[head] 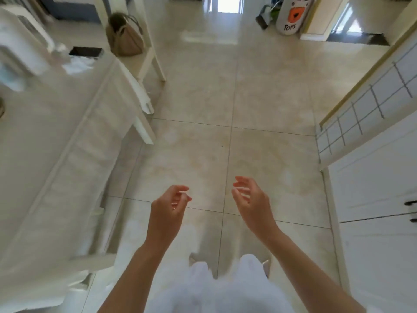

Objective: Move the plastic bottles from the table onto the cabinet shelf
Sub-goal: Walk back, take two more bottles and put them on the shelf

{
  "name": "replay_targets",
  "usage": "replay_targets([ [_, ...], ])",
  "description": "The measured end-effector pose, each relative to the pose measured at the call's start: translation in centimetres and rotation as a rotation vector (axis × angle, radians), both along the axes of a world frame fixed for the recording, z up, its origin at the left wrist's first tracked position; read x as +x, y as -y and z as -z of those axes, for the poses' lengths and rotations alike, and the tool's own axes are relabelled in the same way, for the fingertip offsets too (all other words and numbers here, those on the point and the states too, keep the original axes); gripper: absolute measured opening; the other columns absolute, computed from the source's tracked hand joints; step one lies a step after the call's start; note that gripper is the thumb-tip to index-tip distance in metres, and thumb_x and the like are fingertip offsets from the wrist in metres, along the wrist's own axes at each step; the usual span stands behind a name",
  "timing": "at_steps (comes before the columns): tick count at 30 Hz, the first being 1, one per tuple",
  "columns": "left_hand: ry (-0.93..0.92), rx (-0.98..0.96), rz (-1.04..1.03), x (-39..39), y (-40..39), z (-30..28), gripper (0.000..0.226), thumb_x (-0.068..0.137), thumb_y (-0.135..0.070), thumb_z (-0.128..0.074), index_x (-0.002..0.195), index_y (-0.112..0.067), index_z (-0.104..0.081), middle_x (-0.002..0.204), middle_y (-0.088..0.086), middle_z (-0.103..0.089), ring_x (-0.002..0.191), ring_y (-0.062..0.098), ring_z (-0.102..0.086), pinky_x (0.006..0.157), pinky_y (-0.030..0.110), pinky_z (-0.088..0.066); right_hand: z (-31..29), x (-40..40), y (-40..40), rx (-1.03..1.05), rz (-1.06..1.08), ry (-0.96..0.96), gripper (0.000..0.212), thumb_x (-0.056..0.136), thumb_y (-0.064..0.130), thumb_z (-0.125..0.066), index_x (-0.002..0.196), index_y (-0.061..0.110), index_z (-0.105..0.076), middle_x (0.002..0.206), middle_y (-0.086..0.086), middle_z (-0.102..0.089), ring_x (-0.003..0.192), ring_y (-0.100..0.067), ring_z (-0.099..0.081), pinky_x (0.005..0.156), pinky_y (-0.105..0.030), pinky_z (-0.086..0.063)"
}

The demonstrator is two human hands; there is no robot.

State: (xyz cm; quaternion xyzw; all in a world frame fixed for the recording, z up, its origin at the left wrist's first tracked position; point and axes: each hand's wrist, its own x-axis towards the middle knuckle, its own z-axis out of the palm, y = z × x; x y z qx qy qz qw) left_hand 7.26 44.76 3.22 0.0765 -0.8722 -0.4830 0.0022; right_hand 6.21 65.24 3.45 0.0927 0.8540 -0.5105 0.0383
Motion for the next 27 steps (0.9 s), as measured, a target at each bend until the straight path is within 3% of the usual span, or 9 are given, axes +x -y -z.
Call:
replay_targets([
  [4,-0.009,0.038,-0.167,1.4,8.5,-0.5,0.02,0.094,-0.007,-0.059,0.097,-0.025,-0.067,0.074,-0.016,-0.072,0.073,0.0,-0.069,0.07,0.012,-0.052,0.4,-1.4,9.1,0.004,-0.168,0.032,0.03,0.092,0.013,-0.059,0.122,0.01,-0.055,0.104,0.004,-0.063,0.092,-0.007,-0.062,0.086,-0.028,-0.054],
  [12,0.056,0.124,-0.524,3.2,19.3,0.8,0.026,0.096,-0.013,-0.056,0.093,-0.038,-0.064,0.08,-0.02,-0.072,0.077,0.006,-0.07,0.075,0.028,-0.056,0.8,-4.9,23.0,0.018,-0.481,0.066,0.028,0.092,0.014,-0.059,0.119,0.017,-0.056,0.105,0.003,-0.066,0.096,-0.009,-0.064,0.088,-0.03,-0.053],
  [21,0.088,0.125,-0.831,1.5,28.3,1.2,0.015,0.094,-0.011,-0.058,0.1,-0.022,-0.068,0.076,-0.013,-0.073,0.075,-0.002,-0.068,0.07,0.024,-0.052,0.8,-11.0,35.7,0.01,-0.792,0.018,0.029,0.091,0.013,-0.06,0.119,0.015,-0.057,0.102,0.007,-0.064,0.097,-0.011,-0.064,0.089,-0.033,-0.053],
  [27,0.098,0.186,-1.019,-0.7,34.0,0.7,0.017,0.093,-0.009,-0.057,0.098,-0.023,-0.066,0.081,-0.007,-0.074,0.08,0.014,-0.071,0.074,0.028,-0.053,0.1,-15.1,44.0,-0.009,-1.03,0.007,0.029,0.093,0.015,-0.058,0.122,0.017,-0.054,0.106,0.004,-0.065,0.101,-0.011,-0.062,0.091,-0.029,-0.051],
])
